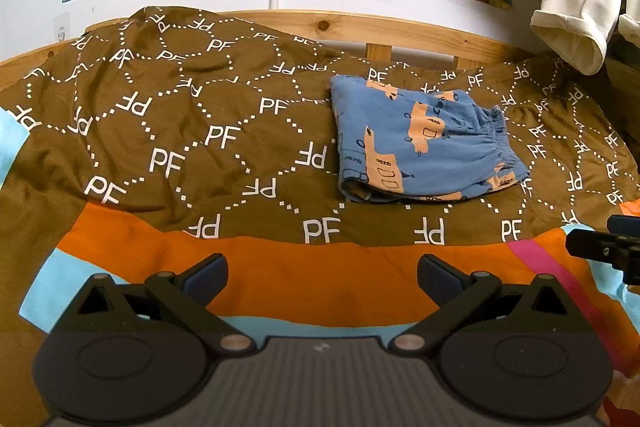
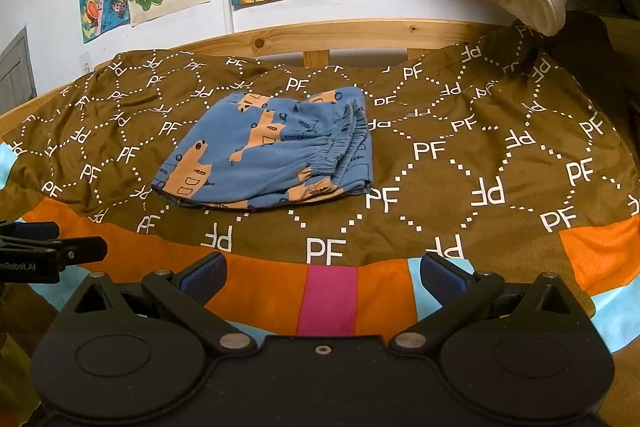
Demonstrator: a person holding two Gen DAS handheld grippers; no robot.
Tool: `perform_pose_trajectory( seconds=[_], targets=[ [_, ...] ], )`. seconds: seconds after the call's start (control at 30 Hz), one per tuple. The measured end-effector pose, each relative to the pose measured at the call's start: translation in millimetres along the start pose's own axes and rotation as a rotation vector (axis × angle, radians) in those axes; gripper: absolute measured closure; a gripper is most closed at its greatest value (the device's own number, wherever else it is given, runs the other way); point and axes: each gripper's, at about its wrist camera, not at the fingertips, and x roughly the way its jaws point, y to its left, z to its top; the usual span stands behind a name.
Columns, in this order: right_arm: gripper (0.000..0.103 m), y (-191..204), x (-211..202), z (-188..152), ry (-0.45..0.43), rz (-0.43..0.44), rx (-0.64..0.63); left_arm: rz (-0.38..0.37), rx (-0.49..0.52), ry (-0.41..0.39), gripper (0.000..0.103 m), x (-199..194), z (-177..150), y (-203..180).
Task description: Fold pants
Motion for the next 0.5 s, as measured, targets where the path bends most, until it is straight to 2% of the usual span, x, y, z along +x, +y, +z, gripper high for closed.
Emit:
perform_pose_trajectory(
  seconds=[0.5],
  targets=[
    [0.001, -1.4, 0.9, -0.1, 0.009, 0.006, -0.005, 0.0, 0.012, 0.006, 0.0, 0.8, -1.4, -1.5]
  ],
)
